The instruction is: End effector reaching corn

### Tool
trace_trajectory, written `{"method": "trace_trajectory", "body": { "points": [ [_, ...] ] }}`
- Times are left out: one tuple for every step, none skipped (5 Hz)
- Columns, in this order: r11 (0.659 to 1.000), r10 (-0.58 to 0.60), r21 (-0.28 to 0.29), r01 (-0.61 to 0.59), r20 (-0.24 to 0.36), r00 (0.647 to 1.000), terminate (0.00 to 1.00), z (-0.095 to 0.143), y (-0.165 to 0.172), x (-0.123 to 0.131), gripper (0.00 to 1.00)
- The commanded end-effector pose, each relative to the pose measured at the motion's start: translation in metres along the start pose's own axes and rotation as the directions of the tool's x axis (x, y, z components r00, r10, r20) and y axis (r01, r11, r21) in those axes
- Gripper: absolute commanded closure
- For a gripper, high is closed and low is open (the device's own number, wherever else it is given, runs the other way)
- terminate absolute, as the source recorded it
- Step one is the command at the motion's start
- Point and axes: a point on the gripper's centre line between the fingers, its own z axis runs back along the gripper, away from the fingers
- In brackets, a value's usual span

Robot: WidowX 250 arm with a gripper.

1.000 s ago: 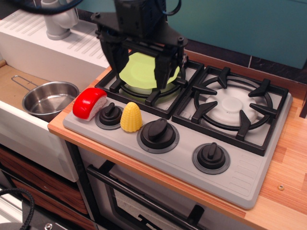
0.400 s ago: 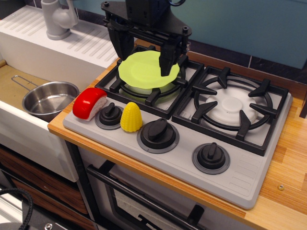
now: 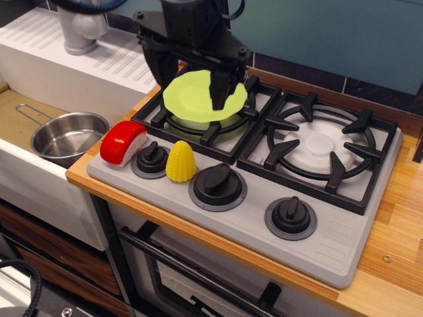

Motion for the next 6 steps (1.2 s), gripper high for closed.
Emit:
{"method": "trace_trajectory", "body": {
  "points": [
    [1.000,-0.005,0.010,0.004,0.052,0.999,0.00,-0.005,0.006,0.002,0.00],
    [1.000,-0.004,0.017,0.003,0.054,0.999,0.00,-0.006,0.005,0.002,0.00],
    [1.000,-0.008,0.027,0.006,0.059,0.998,0.00,-0.010,0.003,0.002,0.00],
    [1.000,-0.028,0.008,0.027,0.102,0.994,0.00,-0.040,0.000,-0.008,0.00],
    [0.999,-0.036,-0.016,0.038,0.134,0.990,0.00,-0.054,-0.003,-0.014,0.00],
    [1.000,-0.021,-0.020,0.024,0.121,0.992,0.00,-0.048,-0.005,-0.016,0.00]
  ]
}}
